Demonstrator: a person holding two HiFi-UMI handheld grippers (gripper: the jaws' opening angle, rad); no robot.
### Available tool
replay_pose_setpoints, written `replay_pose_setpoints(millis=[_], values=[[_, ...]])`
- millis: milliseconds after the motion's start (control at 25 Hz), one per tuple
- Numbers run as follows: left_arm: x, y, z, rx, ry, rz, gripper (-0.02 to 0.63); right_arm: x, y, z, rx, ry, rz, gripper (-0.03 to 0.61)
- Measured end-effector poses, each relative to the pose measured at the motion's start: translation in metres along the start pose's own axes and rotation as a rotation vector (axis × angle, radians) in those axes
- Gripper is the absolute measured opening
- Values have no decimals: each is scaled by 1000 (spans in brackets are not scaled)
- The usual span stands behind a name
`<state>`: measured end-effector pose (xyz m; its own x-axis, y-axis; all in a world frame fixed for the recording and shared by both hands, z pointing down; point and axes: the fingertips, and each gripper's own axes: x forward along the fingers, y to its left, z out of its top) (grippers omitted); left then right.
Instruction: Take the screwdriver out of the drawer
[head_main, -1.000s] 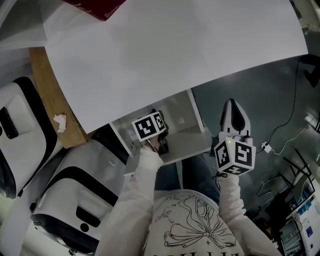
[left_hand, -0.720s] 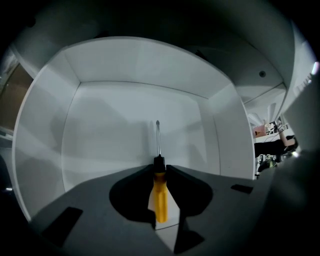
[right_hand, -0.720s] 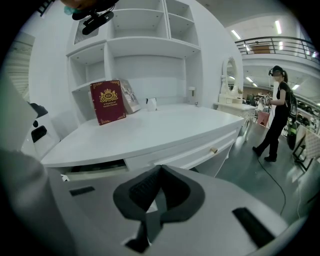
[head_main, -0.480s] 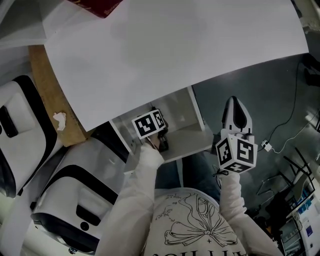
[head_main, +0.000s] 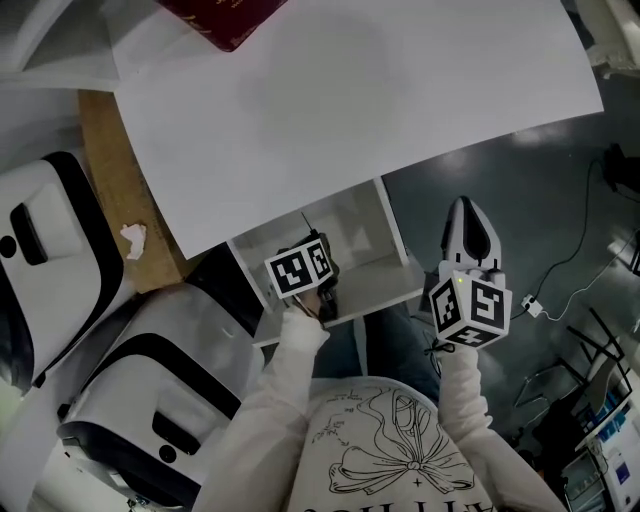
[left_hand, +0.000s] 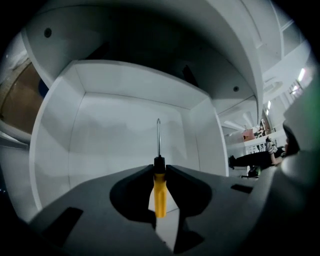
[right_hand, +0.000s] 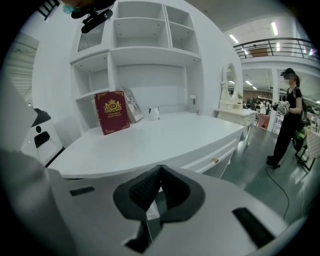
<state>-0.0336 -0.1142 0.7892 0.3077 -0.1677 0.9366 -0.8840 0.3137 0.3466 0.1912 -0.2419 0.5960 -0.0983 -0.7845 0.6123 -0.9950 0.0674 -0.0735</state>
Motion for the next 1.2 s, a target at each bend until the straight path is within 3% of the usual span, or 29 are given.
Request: replay_pose_setpoints(millis=[240,520,1200], values=[[-44,-19,8,51,-79,-40,72,-20,9,28,-10,-50,17,3],[-103,-41,14,49,-174,-113,72,-49,26,62,-16,-120,46,3],[-236,-94,47,142,-476,-225,72,-109,79,146,-71,-316,167,3]])
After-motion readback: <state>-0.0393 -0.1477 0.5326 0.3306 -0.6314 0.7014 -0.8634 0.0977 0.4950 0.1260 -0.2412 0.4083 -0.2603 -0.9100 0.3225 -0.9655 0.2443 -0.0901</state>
